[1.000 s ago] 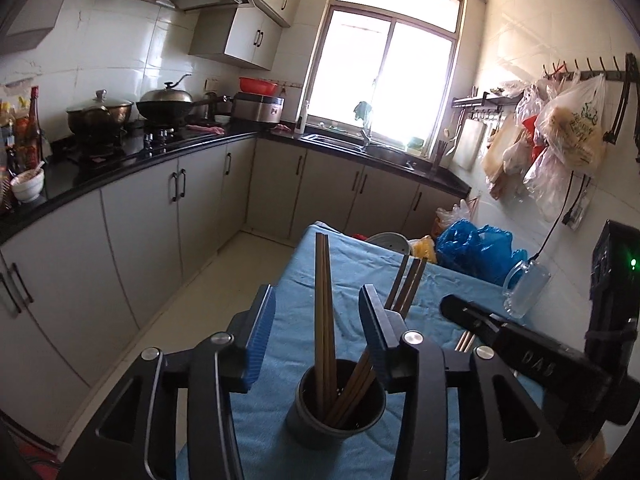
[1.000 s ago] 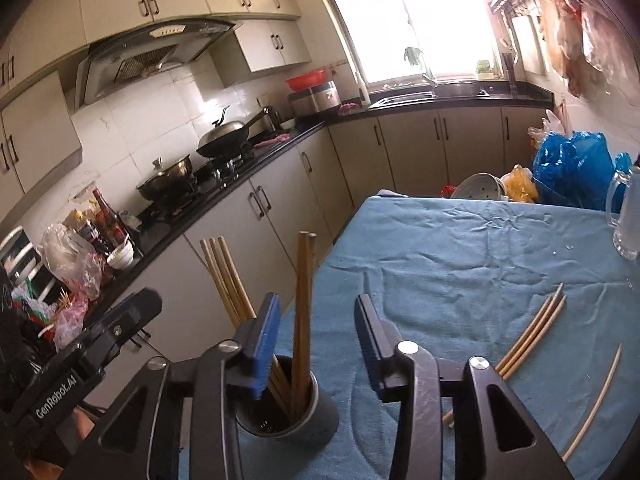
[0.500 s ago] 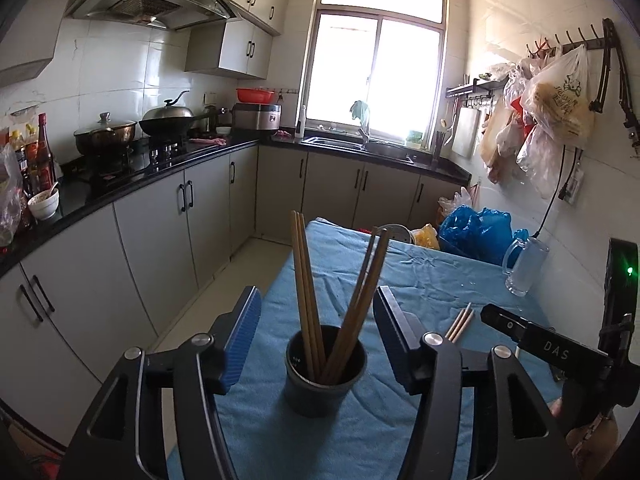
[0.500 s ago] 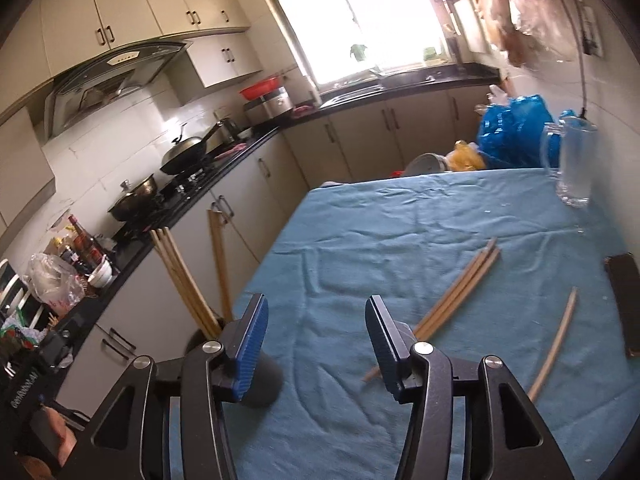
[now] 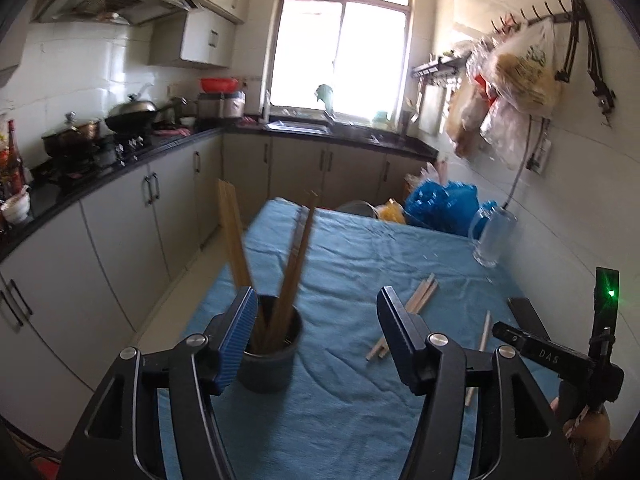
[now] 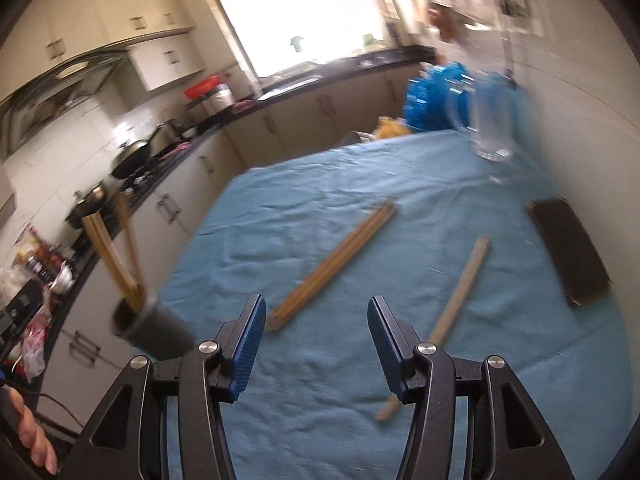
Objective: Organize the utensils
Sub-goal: 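Move both tools back over the remaining chopsticks on the cloth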
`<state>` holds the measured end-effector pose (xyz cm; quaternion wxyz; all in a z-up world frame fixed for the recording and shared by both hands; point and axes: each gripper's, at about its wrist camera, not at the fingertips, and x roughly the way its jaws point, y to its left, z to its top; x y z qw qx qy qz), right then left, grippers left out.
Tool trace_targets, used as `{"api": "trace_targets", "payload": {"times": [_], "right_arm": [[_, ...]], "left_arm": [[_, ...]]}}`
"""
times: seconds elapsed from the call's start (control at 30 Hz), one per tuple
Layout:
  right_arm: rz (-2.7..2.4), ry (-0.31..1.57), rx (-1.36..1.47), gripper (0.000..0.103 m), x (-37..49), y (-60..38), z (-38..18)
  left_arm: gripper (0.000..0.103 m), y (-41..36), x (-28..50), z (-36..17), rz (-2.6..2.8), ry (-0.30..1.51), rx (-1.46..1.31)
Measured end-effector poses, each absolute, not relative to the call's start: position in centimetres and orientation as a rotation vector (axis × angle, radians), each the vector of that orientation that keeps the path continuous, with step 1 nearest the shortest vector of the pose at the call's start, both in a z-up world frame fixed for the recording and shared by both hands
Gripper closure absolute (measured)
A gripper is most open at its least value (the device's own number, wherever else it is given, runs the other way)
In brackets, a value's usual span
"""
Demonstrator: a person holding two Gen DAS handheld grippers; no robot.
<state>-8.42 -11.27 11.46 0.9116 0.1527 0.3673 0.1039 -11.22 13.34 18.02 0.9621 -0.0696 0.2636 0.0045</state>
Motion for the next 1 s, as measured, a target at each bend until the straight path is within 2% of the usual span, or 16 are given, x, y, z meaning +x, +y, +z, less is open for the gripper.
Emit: {"api": "trace_targets", "payload": {"times": [0.2, 0.33, 0.4, 0.6, 0.67, 0.73, 0.87, 0.93, 1.0], "right_arm": [[0.091, 0.818, 0.374, 0.046, -8.3, -17.3, 8.0], [0.076, 0.867, 0.393, 0.046, -7.5, -19.1, 5.6], [0.083, 0.892, 0.397, 0.046, -7.1, -19.3, 4.6], [0.117, 0.924, 0.426, 0.046, -6.2, -19.4, 2.4], [0.130, 0.925, 0.434, 0.046, -6.0, -19.3, 2.2], [0.141, 0.918, 0.438, 0.046, -5.9, -19.4, 2.0], [0.162, 0.914, 0.448, 0.046, -5.5, -19.5, 2.0], [0.171, 0.911, 0.454, 0.046, -5.4, -19.6, 1.9], [0.176, 0.905, 0.462, 0.045, -5.3, -19.8, 1.9]], "left_arm": [[0.043, 8.8, -7.8, 14.0, -0.129, 0.674, -0.116], [0.073, 5.6, -4.5, 10.7, -0.192, 0.780, -0.076], [0.077, 4.7, -2.6, 8.7, -0.206, 0.840, -0.086], [0.077, 2.9, 3.3, 4.6, -0.147, 0.914, -0.105], [0.074, 2.3, 4.6, 3.3, -0.117, 0.939, -0.078], [0.064, 1.9, 5.7, 2.0, -0.101, 0.981, -0.056], [0.064, 0.9, 5.8, 1.1, -0.132, 1.027, -0.035], [0.074, -0.2, 5.2, 1.2, -0.241, 1.080, -0.072], [0.094, -1.4, 4.4, 1.0, -0.403, 1.186, -0.139]]}}
